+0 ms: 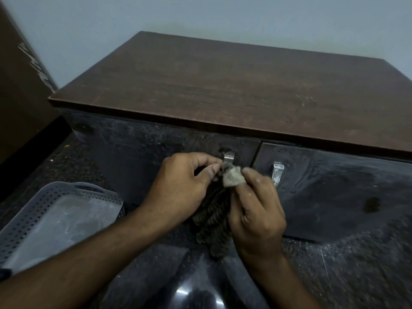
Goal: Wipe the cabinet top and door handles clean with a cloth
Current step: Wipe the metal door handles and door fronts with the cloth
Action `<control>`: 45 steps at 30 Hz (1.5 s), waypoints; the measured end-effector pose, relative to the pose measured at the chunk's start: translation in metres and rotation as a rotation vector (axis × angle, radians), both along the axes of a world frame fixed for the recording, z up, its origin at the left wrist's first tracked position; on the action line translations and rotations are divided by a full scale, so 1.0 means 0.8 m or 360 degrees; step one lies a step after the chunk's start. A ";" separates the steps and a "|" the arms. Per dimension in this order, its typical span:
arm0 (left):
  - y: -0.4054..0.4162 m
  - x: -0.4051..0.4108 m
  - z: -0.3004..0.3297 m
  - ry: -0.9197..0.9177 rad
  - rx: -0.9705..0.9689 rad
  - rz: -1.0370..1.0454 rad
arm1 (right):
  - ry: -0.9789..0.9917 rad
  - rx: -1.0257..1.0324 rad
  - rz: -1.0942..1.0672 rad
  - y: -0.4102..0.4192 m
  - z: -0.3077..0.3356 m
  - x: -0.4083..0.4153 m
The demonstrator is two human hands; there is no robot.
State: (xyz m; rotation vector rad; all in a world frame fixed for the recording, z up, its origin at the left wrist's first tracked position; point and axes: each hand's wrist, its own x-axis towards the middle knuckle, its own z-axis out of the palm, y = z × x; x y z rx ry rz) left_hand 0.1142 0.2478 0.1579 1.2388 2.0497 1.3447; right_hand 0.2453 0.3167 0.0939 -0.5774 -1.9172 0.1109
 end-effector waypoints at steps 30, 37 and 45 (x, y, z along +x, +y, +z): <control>0.001 0.007 0.012 0.0168 -0.0065 0.0085 | -0.0156 -0.0120 -0.0050 0.011 0.025 0.002; -0.002 0.009 0.016 0.0110 -0.0031 0.0166 | 0.0004 -0.0271 -0.0014 0.001 0.041 -0.002; -0.001 0.011 0.018 0.0006 -0.0064 0.0187 | -0.0158 -0.0143 0.0078 -0.011 0.023 -0.013</control>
